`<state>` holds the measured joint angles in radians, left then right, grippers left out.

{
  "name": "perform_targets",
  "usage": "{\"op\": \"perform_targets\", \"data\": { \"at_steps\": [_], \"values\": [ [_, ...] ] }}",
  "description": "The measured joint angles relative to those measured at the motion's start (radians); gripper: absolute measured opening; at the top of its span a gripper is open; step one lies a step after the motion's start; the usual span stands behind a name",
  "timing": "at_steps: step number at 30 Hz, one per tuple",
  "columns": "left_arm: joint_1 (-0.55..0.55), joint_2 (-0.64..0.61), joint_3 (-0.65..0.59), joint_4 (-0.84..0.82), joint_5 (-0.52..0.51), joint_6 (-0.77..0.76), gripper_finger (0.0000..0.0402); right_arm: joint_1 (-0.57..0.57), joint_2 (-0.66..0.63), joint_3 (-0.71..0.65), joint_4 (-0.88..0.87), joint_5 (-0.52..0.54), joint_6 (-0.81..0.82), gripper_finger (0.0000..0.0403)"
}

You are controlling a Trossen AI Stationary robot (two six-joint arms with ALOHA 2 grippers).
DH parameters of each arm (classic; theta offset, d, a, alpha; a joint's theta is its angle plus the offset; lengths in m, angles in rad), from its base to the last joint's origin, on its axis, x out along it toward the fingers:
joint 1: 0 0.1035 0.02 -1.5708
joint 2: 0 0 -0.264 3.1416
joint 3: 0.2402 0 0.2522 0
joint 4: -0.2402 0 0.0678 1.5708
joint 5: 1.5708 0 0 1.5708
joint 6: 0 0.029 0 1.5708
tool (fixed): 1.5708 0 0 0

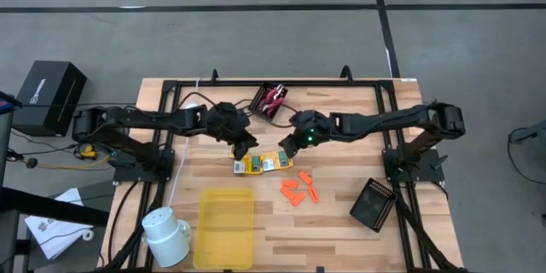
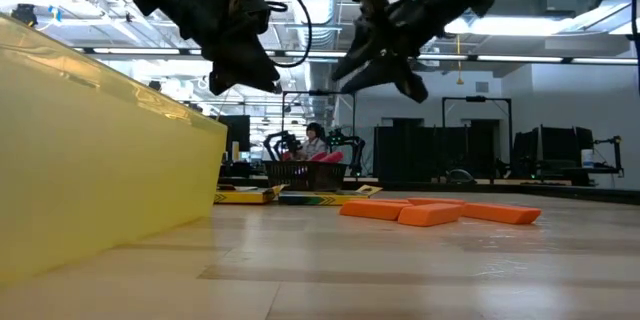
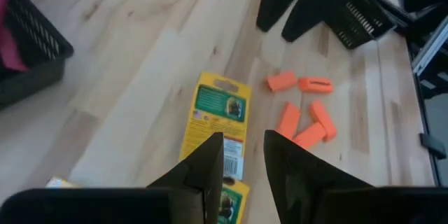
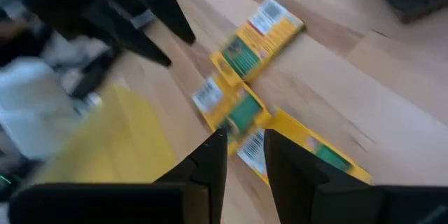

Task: Pick & Place School Supplies
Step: Put the yellow crayon box into the yellow bin

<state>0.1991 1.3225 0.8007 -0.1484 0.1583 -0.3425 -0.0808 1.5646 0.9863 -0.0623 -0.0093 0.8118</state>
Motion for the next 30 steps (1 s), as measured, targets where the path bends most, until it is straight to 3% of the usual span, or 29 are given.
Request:
{"op": "perform_targets", "data": {
  "at_steps": [6,13,19,30],
  "values": [
    [0.044,-0.049,-0.026,0.012,0.0,0.02,0.0098,-0.013,0.0,-0.107,0.181,0.014,0.106,0.0088],
    [0.088,-0.134,-0.106,0.045,0.0,-0.008,0.0098,-0.028,-0.001,-0.208,0.597,0.078,0.157,0.0088],
    [0.101,-0.2,-0.171,0.076,0.0,-0.039,0.0098,-0.04,-0.014,-0.208,0.572,0.103,0.15,0.0088],
    [0.101,-0.221,-0.198,0.112,0.0,-0.057,0.0098,-0.067,-0.013,-0.209,0.187,0.114,0.183,0.0088]
  ]
}}
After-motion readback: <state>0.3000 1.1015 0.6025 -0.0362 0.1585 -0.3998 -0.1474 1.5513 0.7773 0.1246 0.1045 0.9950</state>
